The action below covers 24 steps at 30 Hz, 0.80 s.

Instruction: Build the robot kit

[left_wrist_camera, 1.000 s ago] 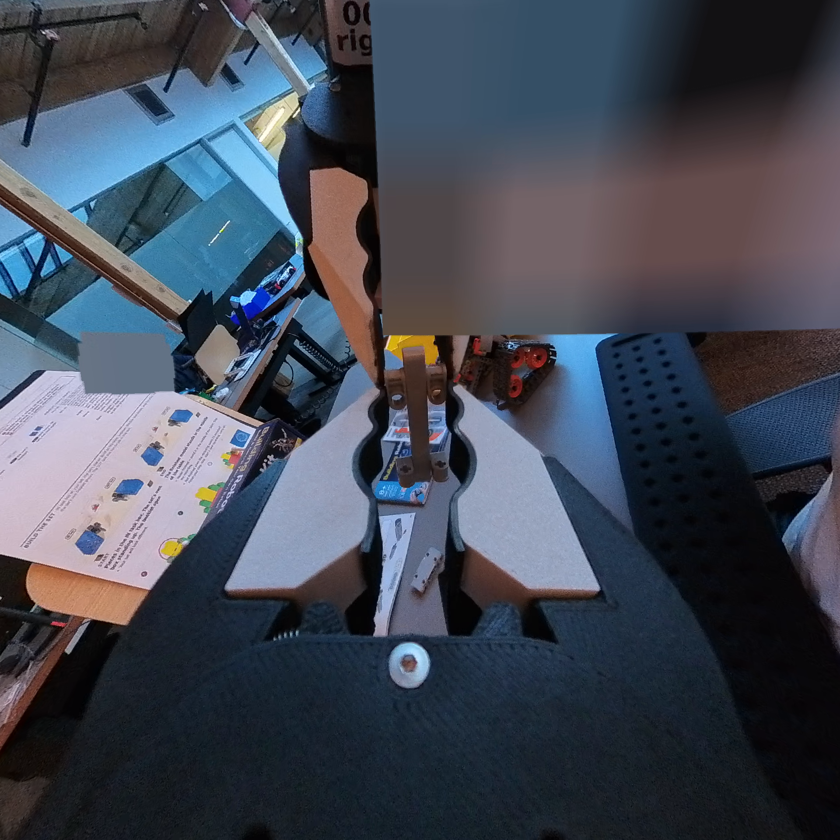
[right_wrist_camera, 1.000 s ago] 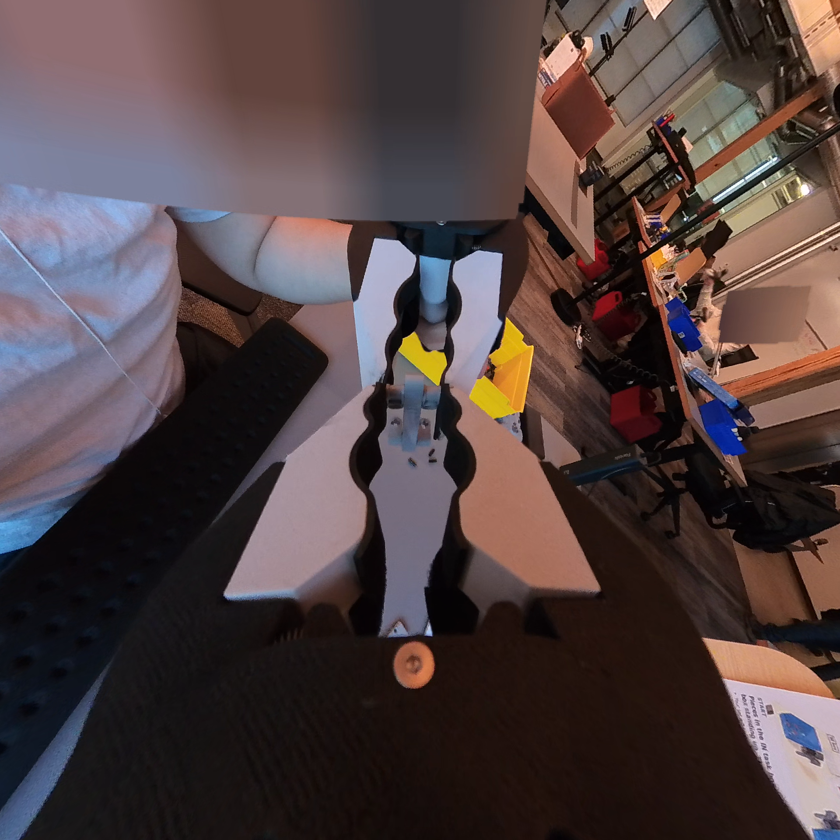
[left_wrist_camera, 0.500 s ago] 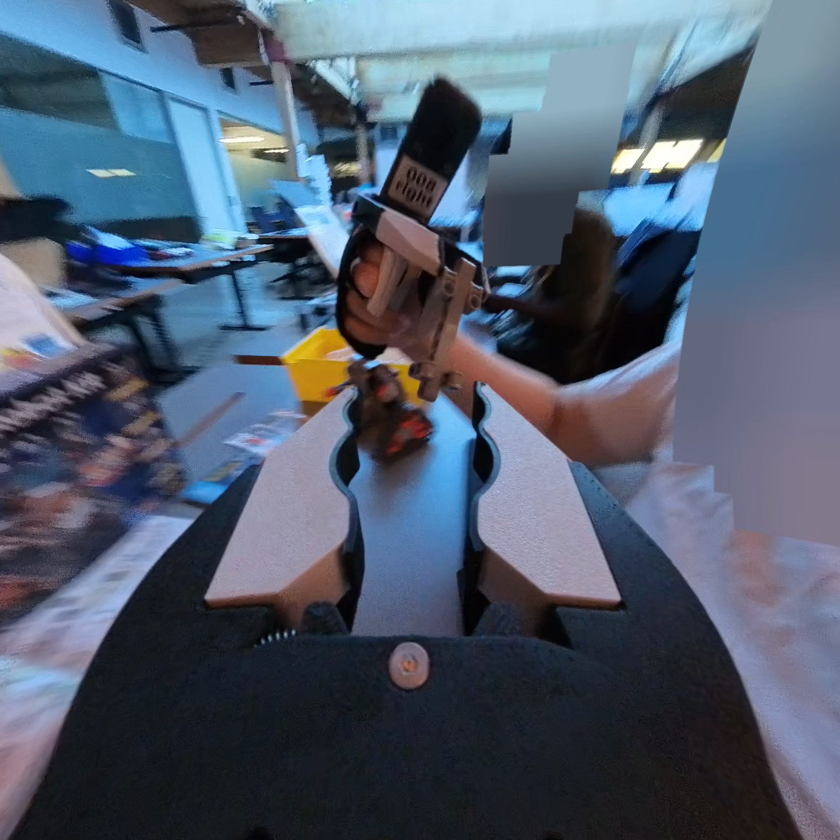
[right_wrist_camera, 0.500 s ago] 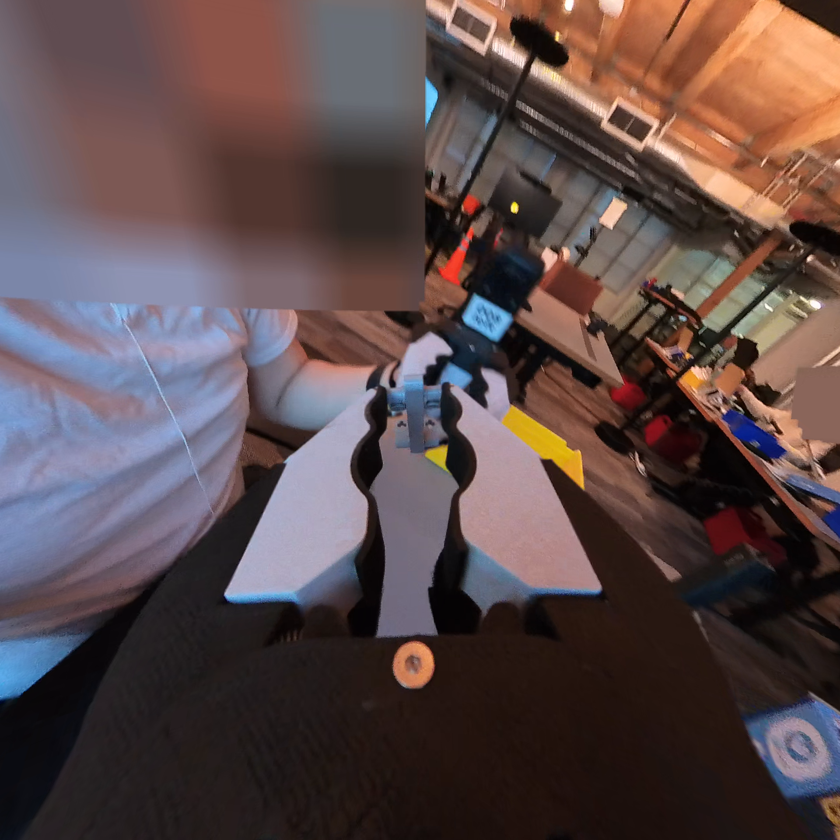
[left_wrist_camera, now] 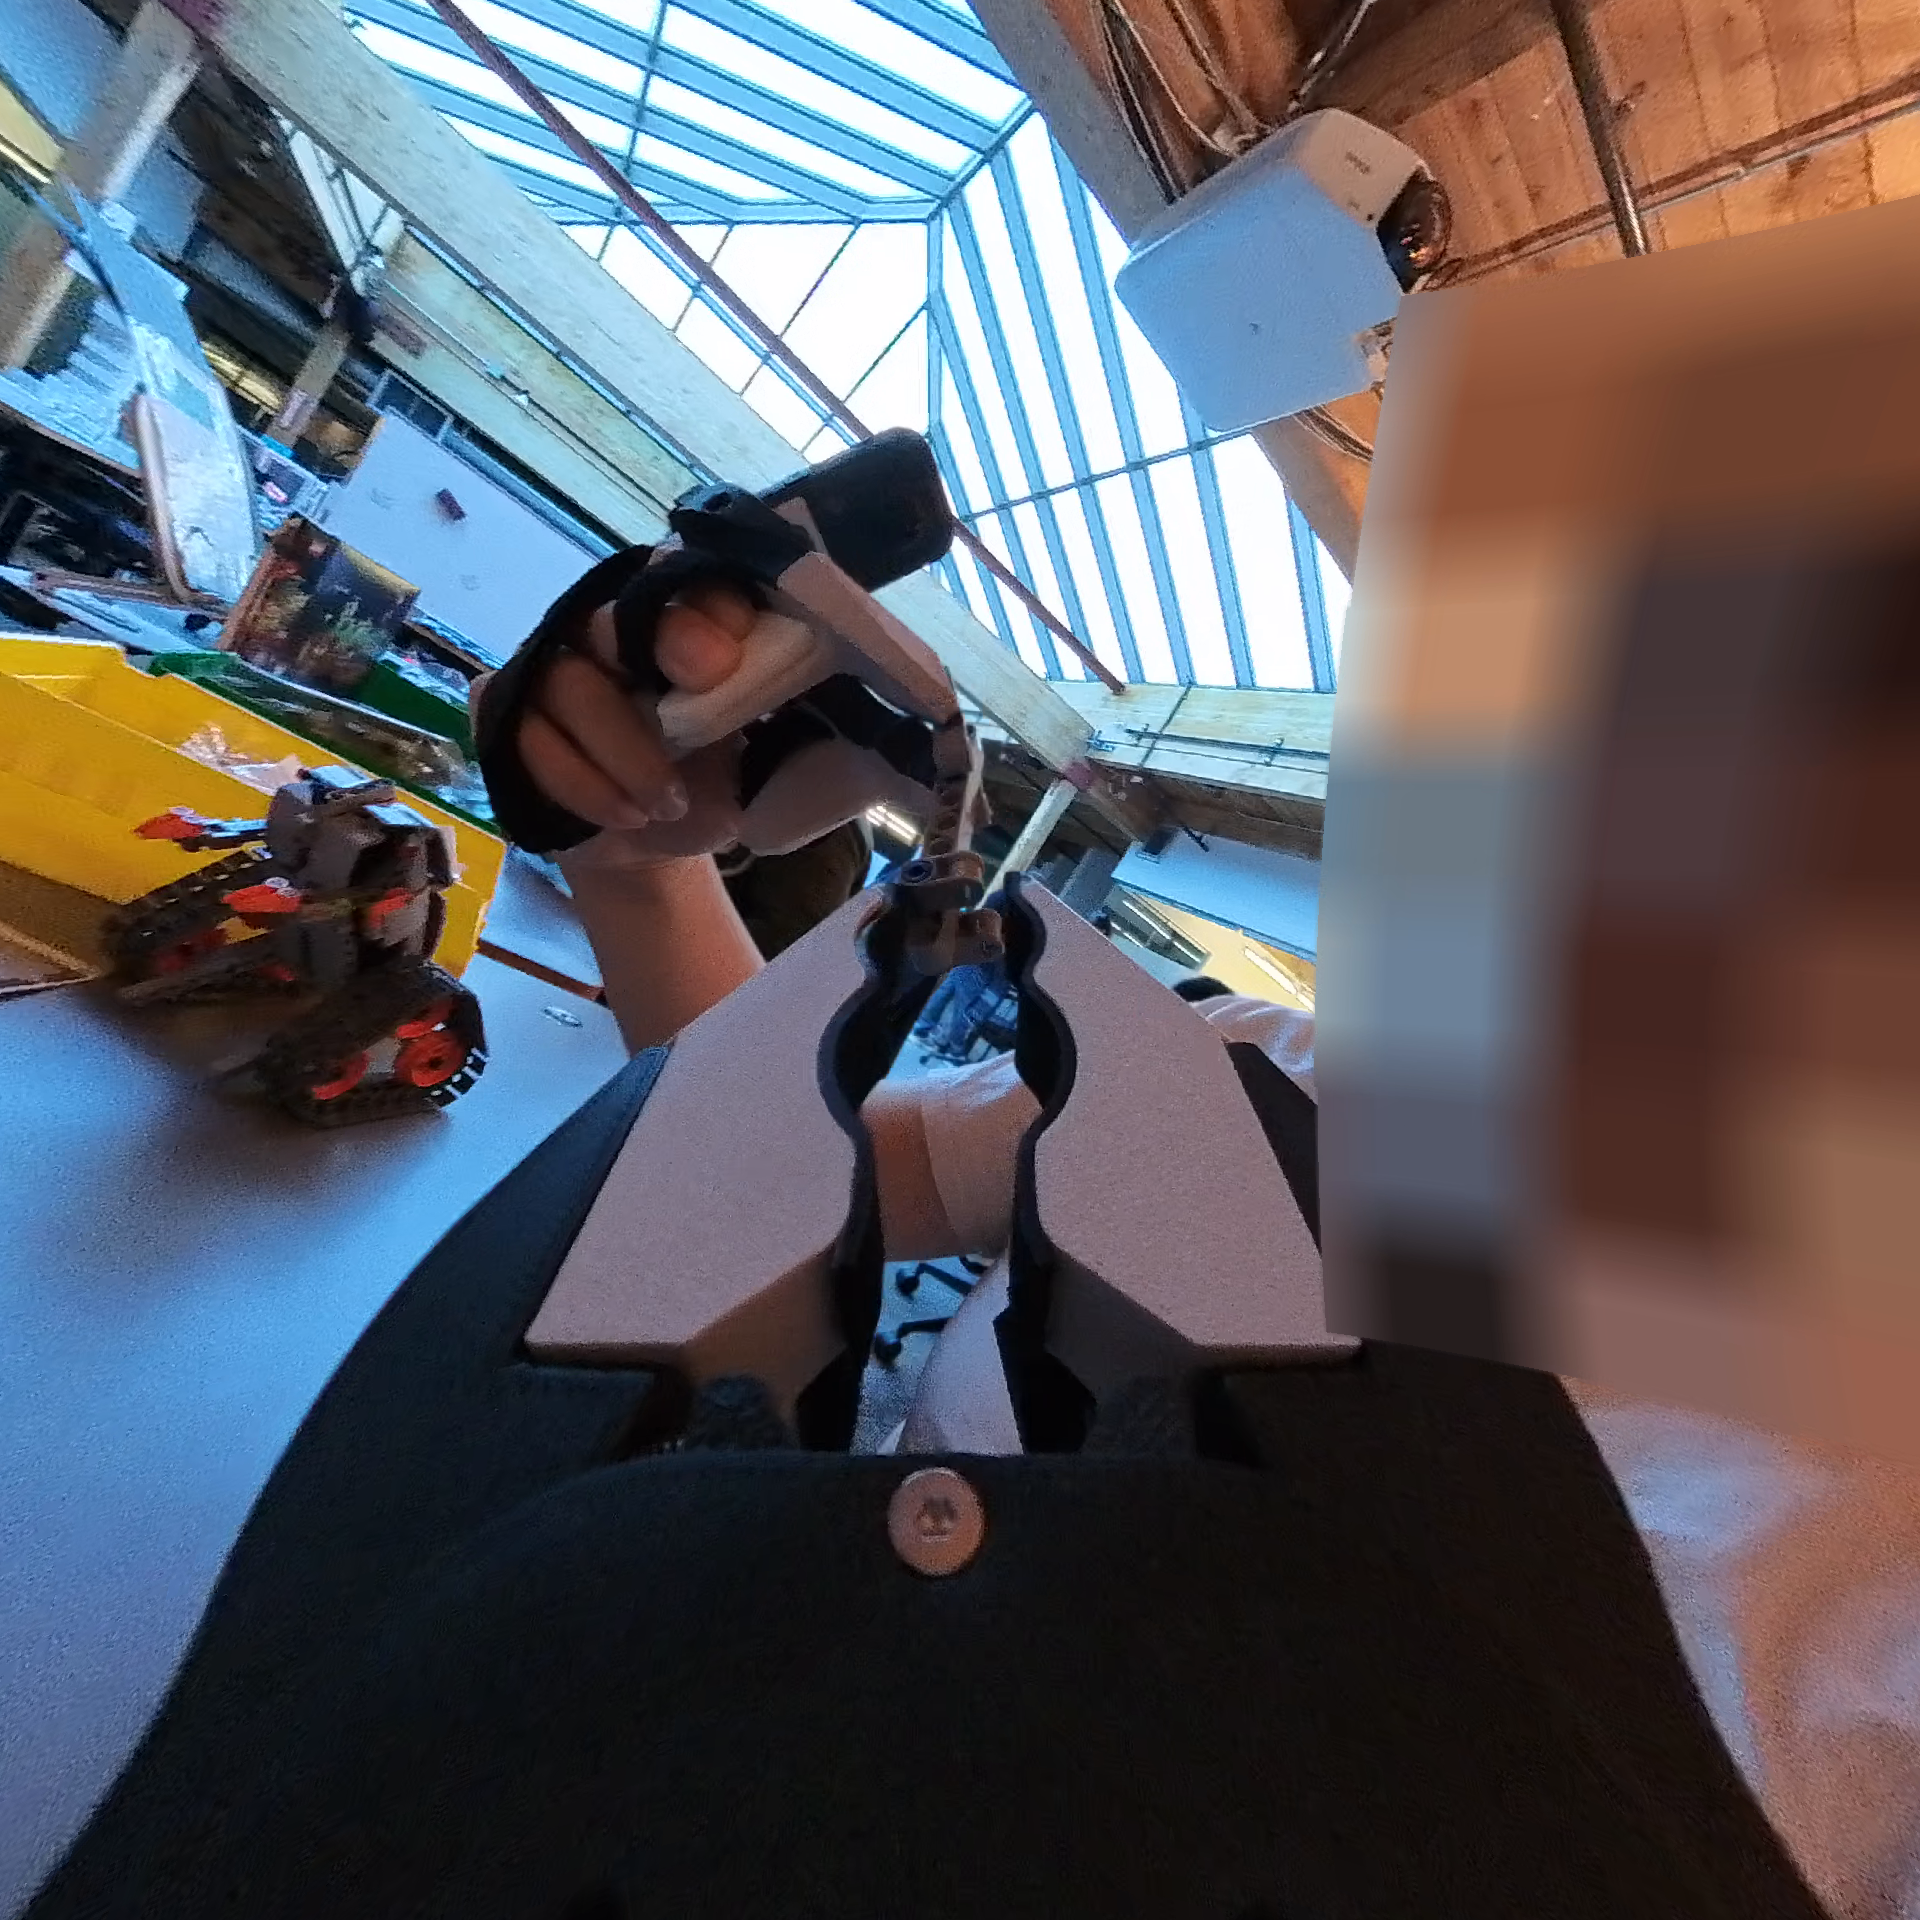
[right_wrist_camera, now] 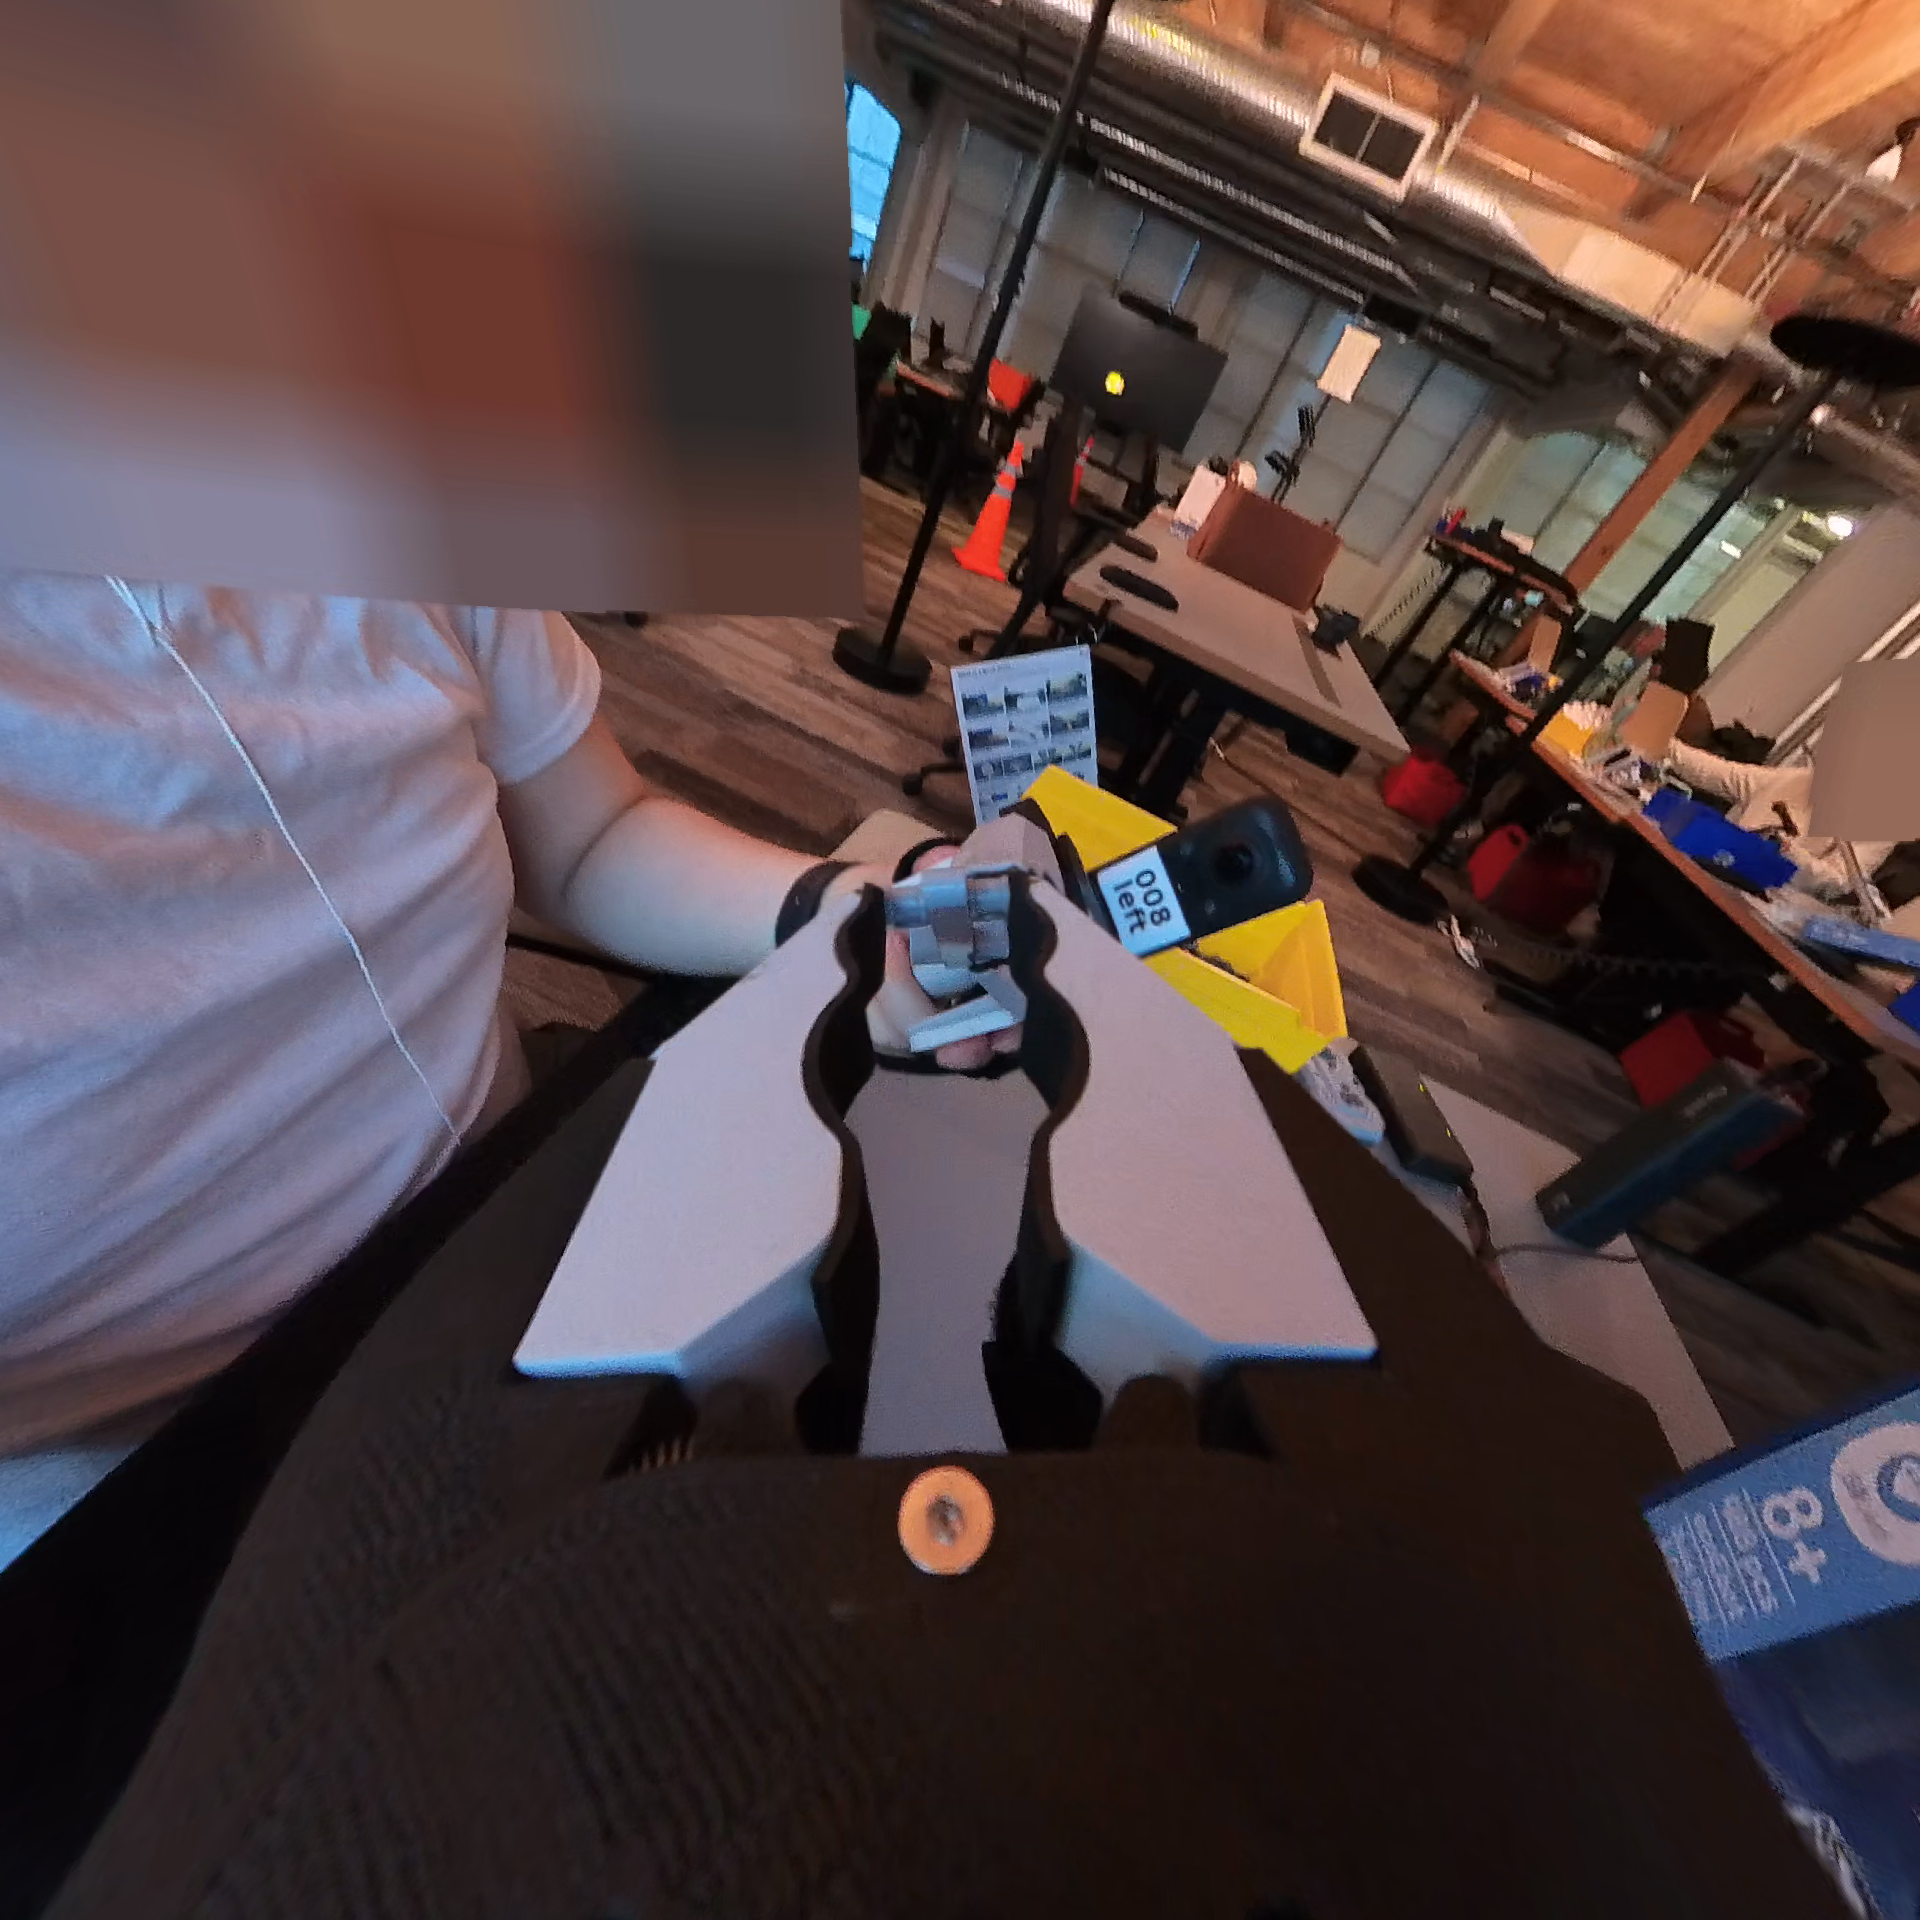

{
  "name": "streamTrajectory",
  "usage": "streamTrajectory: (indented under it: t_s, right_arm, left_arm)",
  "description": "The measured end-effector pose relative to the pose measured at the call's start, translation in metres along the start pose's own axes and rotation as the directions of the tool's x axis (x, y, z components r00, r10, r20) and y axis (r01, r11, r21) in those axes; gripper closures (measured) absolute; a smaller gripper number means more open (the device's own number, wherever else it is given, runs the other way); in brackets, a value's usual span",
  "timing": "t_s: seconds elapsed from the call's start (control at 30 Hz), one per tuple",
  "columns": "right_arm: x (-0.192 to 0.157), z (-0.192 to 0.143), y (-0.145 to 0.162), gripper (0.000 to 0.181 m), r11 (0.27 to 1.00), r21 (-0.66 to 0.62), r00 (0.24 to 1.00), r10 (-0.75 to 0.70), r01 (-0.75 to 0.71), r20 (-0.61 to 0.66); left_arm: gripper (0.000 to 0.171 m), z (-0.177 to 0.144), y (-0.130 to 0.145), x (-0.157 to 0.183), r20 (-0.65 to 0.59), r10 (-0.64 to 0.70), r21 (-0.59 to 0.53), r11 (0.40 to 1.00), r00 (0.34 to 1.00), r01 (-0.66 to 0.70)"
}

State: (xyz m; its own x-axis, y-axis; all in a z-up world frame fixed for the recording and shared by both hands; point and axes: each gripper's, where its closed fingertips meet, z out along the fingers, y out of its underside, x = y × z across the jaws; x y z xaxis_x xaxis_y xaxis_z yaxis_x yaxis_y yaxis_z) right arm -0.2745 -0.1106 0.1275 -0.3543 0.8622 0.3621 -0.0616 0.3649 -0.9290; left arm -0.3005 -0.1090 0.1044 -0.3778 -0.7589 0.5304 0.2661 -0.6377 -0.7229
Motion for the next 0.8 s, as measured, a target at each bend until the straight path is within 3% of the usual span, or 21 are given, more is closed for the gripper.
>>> streamTrajectory:
  t_s: [0.03,0.2,0.4,0.7,0.8]
  right_arm:
    - [0.001,0.001,0.004,0.157,1.0,-0.019,1.0,0.002,-0.003,-0.004]
    - [0.002,0.007,0.019,0.158,0.993,-0.113,1.0,-0.017,0.015,-0.02]
    - [0.001,0.012,0.027,0.158,0.987,-0.161,0.999,-0.027,0.021,-0.038]
    - [0.011,0.025,0.014,0.154,0.991,0.107,0.993,0.085,-0.076,-0.083]
    - [0.019,0.028,0.02,0.144,0.972,0.162,0.973,0.192,-0.171,-0.128]
  left_arm:
    - [0.155,-0.003,0.0,-0.002,0.014,-0.007,0.001,1.0,1.0,0.007]
    - [0.158,-0.015,0.009,-0.012,0.115,0.016,-0.025,1.0,0.993,-0.014]
    - [0.161,-0.024,0.014,-0.012,0.131,0.014,-0.008,1.0,0.991,-0.013]
    - [0.163,-0.028,0.003,0.002,0.033,-0.045,0.111,0.993,0.998,0.041]
    - [0.163,-0.036,-0.003,-0.001,0.083,-0.003,0.158,0.987,0.997,-0.01]
